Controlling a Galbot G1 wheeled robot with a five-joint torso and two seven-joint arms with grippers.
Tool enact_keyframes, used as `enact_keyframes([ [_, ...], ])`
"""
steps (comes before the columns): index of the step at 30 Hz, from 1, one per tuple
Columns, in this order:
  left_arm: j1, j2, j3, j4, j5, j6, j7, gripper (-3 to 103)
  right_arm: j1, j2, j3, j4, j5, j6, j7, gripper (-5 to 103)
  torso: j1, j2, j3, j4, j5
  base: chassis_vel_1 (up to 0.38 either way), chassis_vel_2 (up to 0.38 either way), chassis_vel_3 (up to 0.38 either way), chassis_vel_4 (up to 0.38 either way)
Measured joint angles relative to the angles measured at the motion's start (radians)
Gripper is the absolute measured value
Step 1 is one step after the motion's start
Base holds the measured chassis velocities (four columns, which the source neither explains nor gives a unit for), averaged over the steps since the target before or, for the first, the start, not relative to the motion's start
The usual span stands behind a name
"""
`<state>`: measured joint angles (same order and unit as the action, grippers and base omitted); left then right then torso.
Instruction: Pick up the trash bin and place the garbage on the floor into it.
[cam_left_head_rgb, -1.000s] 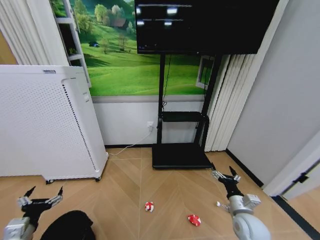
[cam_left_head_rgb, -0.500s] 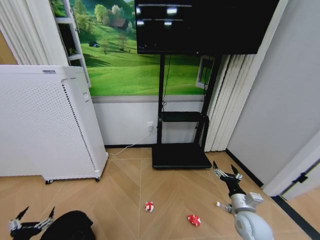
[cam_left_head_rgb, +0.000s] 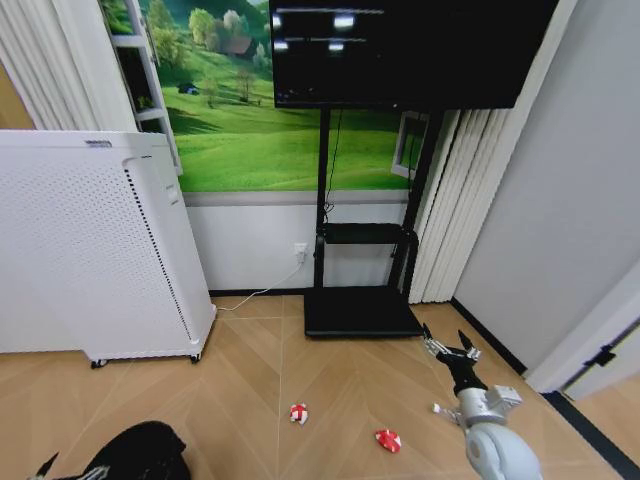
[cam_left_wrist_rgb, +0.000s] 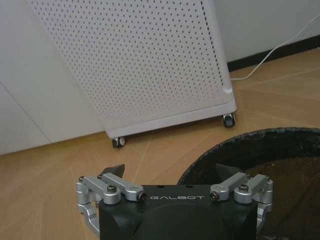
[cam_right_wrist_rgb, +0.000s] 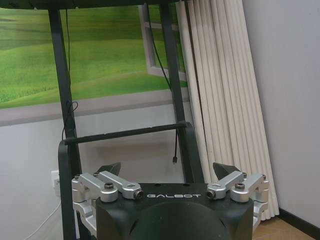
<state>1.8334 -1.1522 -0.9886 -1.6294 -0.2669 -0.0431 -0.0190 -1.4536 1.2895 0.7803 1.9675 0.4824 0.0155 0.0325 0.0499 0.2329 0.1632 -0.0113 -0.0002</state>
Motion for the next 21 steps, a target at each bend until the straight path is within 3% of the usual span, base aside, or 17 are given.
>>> enact_keyframes([
  [2,-0.004,0.021,0.001,0.01,-0.036,0.079,-0.003,100,0.001,0.003,0.0,-0.005,-0.003,0.0,-0.001,100,0.0,0.0,0.0,-0.0001,0.0002,0.0,0.0,0.0,0.0],
  [4,-0.003,0.03,-0.003,0.014,-0.043,0.1,0.001,100,0.003,0.004,-0.002,-0.007,-0.005,-0.001,-0.001,100,0.0,0.0,0.0,0.0001,0.0002,0.0,0.0,0.0,0.0],
  [21,-0.134,0.085,0.038,0.13,-0.075,0.157,0.042,100,-0.001,0.018,-0.009,-0.011,-0.029,-0.003,-0.002,100,0.0,0.001,0.001,-0.0002,0.0001,0.0,0.0,0.0,0.0],
])
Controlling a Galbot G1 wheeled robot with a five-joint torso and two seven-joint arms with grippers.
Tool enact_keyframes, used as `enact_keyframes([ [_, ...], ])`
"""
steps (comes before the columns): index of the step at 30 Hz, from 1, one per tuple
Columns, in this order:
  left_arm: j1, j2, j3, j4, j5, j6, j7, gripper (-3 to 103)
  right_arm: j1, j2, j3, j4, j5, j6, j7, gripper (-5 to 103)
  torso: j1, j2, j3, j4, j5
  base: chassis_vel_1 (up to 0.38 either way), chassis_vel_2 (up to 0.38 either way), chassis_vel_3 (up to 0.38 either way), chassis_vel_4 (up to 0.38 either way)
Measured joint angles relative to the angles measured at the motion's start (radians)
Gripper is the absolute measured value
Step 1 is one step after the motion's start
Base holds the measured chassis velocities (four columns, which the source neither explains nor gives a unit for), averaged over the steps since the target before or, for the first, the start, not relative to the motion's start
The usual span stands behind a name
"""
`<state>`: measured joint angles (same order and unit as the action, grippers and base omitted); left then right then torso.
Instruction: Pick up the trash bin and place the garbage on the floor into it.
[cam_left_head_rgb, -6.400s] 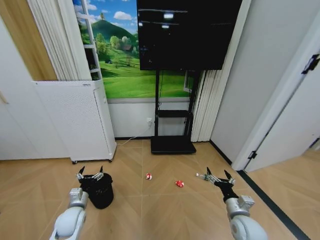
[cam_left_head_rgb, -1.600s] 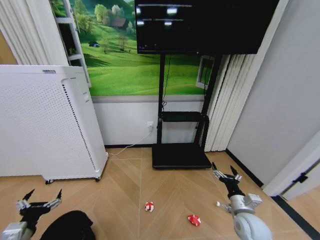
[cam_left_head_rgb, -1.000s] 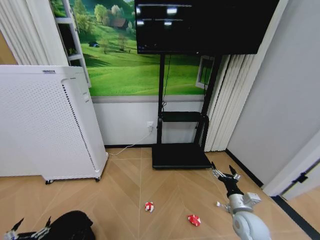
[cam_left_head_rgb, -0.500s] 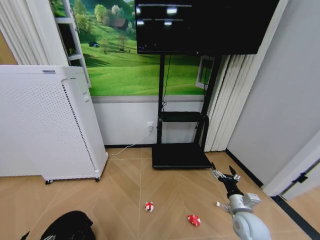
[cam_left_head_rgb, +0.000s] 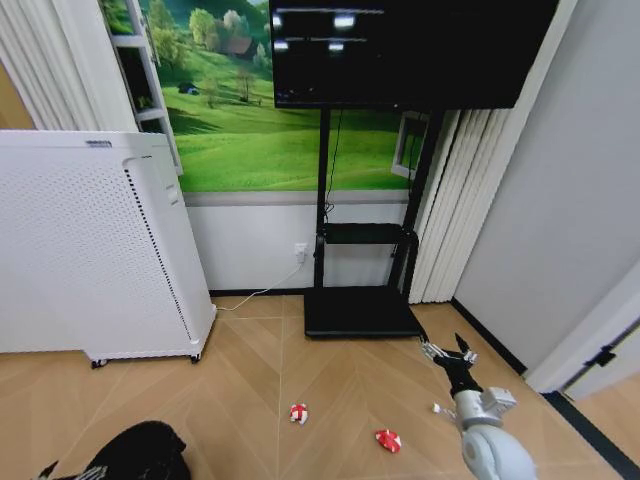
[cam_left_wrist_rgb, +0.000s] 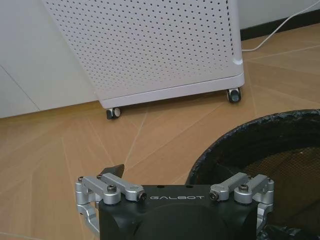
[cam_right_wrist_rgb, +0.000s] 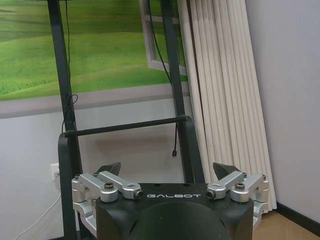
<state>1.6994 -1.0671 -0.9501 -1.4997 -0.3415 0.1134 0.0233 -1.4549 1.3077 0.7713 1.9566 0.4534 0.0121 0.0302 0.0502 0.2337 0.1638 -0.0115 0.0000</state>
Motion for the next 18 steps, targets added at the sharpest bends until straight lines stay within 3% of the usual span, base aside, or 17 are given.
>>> enact_keyframes([
  [11,-0.014,-0.006,0.05,0.007,-0.015,0.039,0.027,93,0.003,0.005,0.002,0.0,-0.008,-0.005,0.0,100,0.0,0.0,0.0,0.0002,0.0,0.0,0.0,0.0,0.0],
  [16,0.01,-0.007,0.048,0.004,-0.002,0.043,0.058,81,0.006,0.007,0.001,-0.002,-0.007,-0.006,0.001,100,0.0,0.0,0.0,0.0004,0.0004,0.0,0.0,0.0,0.0],
  [18,0.016,-0.01,0.043,0.004,0.002,0.043,0.069,70,0.006,0.007,0.001,-0.004,-0.006,-0.006,0.001,100,0.0,0.0,0.0,0.0003,0.0002,0.0,0.0,0.0,0.0],
])
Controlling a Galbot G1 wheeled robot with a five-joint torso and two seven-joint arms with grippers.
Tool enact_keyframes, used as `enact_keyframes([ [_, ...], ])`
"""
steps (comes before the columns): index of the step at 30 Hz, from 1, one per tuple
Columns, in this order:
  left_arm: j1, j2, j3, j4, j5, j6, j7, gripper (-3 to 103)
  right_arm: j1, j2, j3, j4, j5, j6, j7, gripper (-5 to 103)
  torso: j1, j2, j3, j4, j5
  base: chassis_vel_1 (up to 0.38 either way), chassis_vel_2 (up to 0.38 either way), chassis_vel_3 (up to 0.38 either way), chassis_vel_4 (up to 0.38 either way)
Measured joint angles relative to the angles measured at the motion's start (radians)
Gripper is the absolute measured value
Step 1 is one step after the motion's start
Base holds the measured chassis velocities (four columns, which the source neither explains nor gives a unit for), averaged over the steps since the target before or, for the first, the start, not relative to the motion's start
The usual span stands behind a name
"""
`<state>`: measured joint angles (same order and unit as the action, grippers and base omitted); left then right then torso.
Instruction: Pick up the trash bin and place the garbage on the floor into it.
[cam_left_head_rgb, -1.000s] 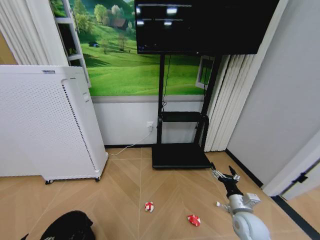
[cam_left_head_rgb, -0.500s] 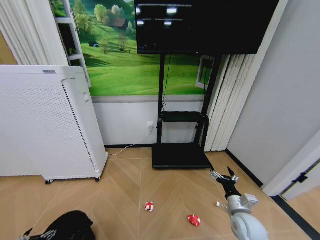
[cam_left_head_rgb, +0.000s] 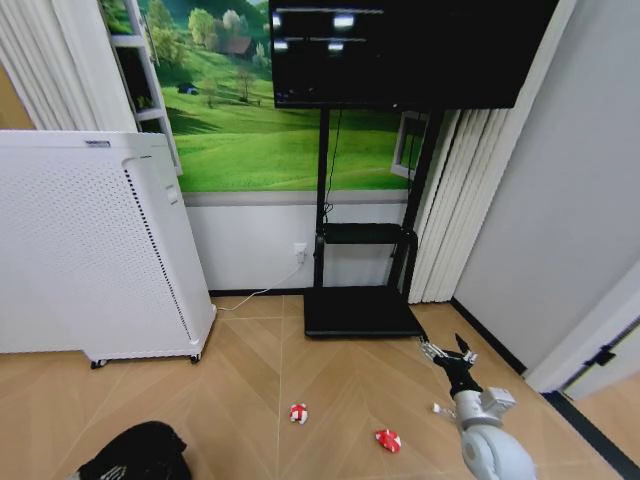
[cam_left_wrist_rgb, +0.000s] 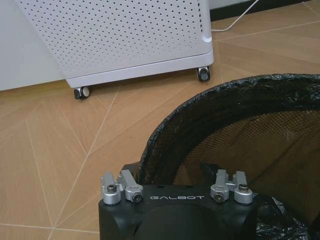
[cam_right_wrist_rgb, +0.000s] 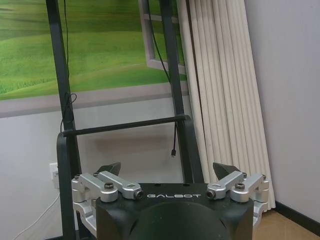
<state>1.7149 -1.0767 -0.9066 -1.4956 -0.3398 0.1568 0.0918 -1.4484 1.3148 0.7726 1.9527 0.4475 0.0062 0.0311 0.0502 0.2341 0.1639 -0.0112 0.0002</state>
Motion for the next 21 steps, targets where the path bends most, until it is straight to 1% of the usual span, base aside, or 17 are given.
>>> enact_keyframes([
  [1,0.003,-0.001,-0.004,0.001,0.001,-0.001,0.005,64,0.0,0.0,0.0,-0.002,0.001,0.0,0.0,100,0.0,0.0,0.0,-0.0001,0.0002,0.0,0.0,0.0,0.0],
  [2,0.003,-0.001,-0.004,0.001,0.001,-0.001,0.005,64,0.0,0.0,0.0,-0.002,0.001,0.0,0.0,100,0.0,0.0,0.0,-0.0001,0.0002,0.0,0.0,0.0,0.0],
  [5,0.006,-0.002,-0.01,0.004,0.002,-0.007,0.014,48,0.001,0.001,0.0,-0.003,0.001,0.0,0.0,100,0.0,0.0,0.0,-0.0001,0.0,0.0,0.0,0.0,0.0],
  [6,0.006,-0.002,-0.01,0.004,0.002,-0.007,0.014,48,0.001,0.001,0.0,-0.003,0.001,0.0,0.0,100,0.0,0.0,0.0,-0.0001,0.0,0.0,0.0,0.0,0.0],
  [8,0.009,-0.002,-0.014,0.004,0.0,-0.013,0.02,38,0.001,0.003,0.0,-0.003,0.001,0.001,0.001,100,0.0,0.0,0.0,0.0002,0.0002,0.0,0.0,0.0,0.0],
  [9,0.009,-0.002,-0.014,0.004,0.0,-0.013,0.02,38,0.001,0.003,0.0,-0.003,0.001,0.001,0.001,100,0.0,0.0,0.0,0.0002,0.0002,0.0,0.0,0.0,0.0],
  [11,0.01,-0.002,-0.019,0.004,-0.002,-0.02,0.021,28,-0.001,0.004,-0.001,0.0,0.001,0.002,0.001,100,0.0,0.0,0.0,0.0,0.0,0.0,0.0,0.0,0.0],
  [12,0.01,-0.002,-0.019,0.004,-0.002,-0.02,0.021,28,-0.001,0.004,-0.001,0.0,0.001,0.002,0.001,100,0.0,0.0,0.0,0.0,0.0,0.0,0.0,0.0,0.0],
  [13,0.011,-0.002,-0.021,0.003,-0.003,-0.022,0.022,24,-0.002,0.005,-0.001,0.001,0.001,0.002,0.002,100,0.0,0.0,0.0,-0.0001,0.0001,0.0,0.0,0.0,0.0],
  [14,0.011,-0.002,-0.021,0.003,-0.003,-0.022,0.022,24,-0.002,0.005,-0.001,0.001,0.001,0.002,0.002,100,0.0,0.0,0.0,-0.0001,0.0001,0.0,0.0,0.0,0.0],
  [16,0.013,-0.003,-0.026,-0.002,-0.009,-0.03,0.024,18,-0.003,0.005,0.0,0.005,0.001,0.002,0.002,100,0.0,0.0,0.0,0.0,0.0001,0.0,0.0,0.0,0.0],
  [18,0.011,-0.003,-0.029,-0.005,-0.014,-0.035,0.022,15,-0.004,0.005,0.0,0.005,0.001,0.003,0.002,100,0.0,0.0,0.0,0.0001,-0.0002,0.0,0.0,0.0,0.0],
  [19,0.008,-0.004,-0.033,-0.011,-0.02,-0.037,0.018,15,-0.005,0.005,0.0,0.005,0.001,0.004,0.002,100,0.0,0.0,0.0,-0.0001,-0.0014,0.0,0.0,0.0,0.0],
  [21,0.006,-0.004,-0.037,-0.019,-0.026,-0.039,0.015,15,-0.006,0.005,0.0,0.005,0.001,0.004,0.002,100,0.0,0.0,0.0,0.0,-0.0015,0.0,0.0,0.0,0.0],
])
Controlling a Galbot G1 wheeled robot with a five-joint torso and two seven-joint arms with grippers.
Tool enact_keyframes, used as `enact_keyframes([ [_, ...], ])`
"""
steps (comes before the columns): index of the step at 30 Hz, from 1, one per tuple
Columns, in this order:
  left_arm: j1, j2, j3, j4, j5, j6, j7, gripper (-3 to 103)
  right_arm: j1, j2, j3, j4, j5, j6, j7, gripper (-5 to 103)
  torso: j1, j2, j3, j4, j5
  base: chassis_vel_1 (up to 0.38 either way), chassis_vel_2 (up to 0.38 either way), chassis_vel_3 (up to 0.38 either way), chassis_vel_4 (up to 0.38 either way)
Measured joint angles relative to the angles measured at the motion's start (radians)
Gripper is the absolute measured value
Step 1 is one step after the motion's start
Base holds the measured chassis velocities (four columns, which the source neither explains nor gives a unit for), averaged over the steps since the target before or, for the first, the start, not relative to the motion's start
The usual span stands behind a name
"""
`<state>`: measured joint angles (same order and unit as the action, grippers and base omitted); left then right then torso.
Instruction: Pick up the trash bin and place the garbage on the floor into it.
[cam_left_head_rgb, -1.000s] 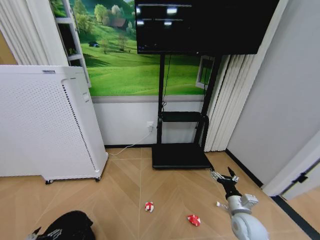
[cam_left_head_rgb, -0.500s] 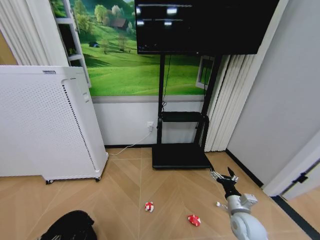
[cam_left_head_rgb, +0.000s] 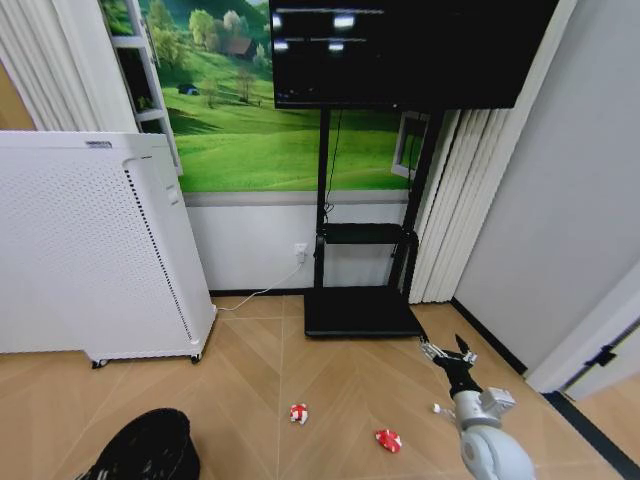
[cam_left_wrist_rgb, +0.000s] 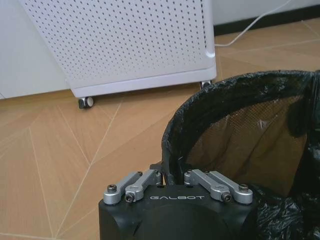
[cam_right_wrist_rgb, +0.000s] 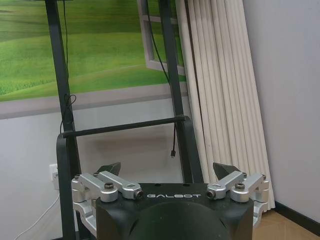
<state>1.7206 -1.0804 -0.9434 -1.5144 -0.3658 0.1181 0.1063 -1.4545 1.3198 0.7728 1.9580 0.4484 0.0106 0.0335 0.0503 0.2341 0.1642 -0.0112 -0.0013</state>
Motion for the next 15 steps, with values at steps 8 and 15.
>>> enact_keyframes([
  [8,-0.01,0.01,-0.071,-0.139,-0.064,0.004,-0.031,6,-0.005,0.003,-0.005,-0.01,-0.006,0.004,0.001,100,0.0,0.0,0.0,0.0002,0.0014,0.0,0.0,0.0,0.0],
  [15,-0.028,0.013,-0.122,-0.313,-0.092,0.026,-0.037,6,-0.006,0.008,-0.011,-0.02,-0.009,0.007,0.002,100,0.0,0.0,0.0,-0.0003,0.0012,0.0,0.0,0.0,0.0],
])
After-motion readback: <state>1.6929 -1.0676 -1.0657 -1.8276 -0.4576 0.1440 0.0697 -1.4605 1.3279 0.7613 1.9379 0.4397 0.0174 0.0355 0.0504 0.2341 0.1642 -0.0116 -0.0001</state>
